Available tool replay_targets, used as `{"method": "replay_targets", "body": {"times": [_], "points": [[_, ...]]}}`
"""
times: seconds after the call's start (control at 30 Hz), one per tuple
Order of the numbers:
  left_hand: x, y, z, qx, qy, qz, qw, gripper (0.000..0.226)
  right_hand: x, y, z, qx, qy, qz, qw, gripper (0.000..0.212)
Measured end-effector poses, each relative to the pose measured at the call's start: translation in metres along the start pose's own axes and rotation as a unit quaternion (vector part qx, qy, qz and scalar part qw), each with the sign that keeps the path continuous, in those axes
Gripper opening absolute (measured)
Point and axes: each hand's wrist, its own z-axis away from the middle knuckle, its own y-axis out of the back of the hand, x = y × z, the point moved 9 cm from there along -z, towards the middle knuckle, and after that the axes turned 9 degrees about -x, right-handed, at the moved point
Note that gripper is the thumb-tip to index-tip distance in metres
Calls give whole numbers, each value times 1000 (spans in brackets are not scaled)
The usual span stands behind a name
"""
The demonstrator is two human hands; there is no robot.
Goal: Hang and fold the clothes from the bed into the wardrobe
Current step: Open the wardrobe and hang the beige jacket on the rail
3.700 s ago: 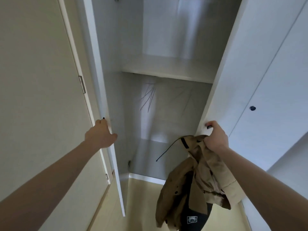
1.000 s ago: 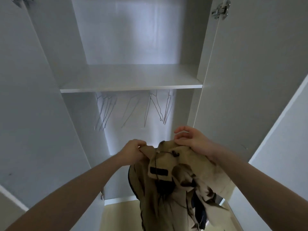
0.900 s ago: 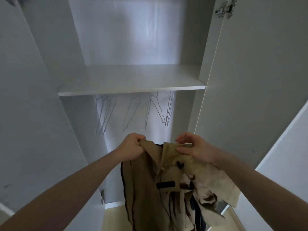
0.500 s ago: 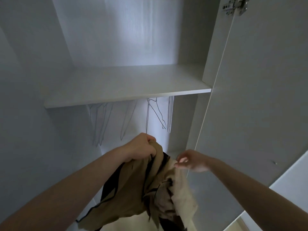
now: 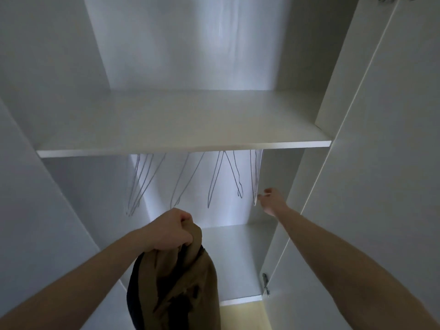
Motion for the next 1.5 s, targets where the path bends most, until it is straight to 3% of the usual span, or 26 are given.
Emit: {"method": "replay_targets", "body": {"times": [0.13,0.37,0.5,0.67,0.77,0.83,1.03,1.33,1.5], "points": [[-14,11,-6,34,19,-5,999,19,3,10,-41,21,-18,2,1000,48],[-25,23,-15,88,69,14,994,10,6,10,-106,-23,-37,-8,999,46],[-27,26,-16,110,88,37,989,6,1,1,-126,-32,-36,-6,999,8],[-24,31,-22,137,96,54,984,10,0,-5,-142,-58,-33,31,997,4],[-22,32,-27,145,98,51,983,9,-2,0,-148,-35,-10,19,999,17],[-20,32,-29,148,101,48,983,9,3,1,-147,-12,-1,-46,999,26],[-6,32,-35,142,101,34,984,7,6,-8,-131,-47,3,-206,977,25],[13,27,-40,131,98,16,986,7,-21,-37,-112,-132,21,-210,968,33],[14,26,-35,136,98,15,986,6,-22,-39,-109,-84,20,-224,971,31]]}}
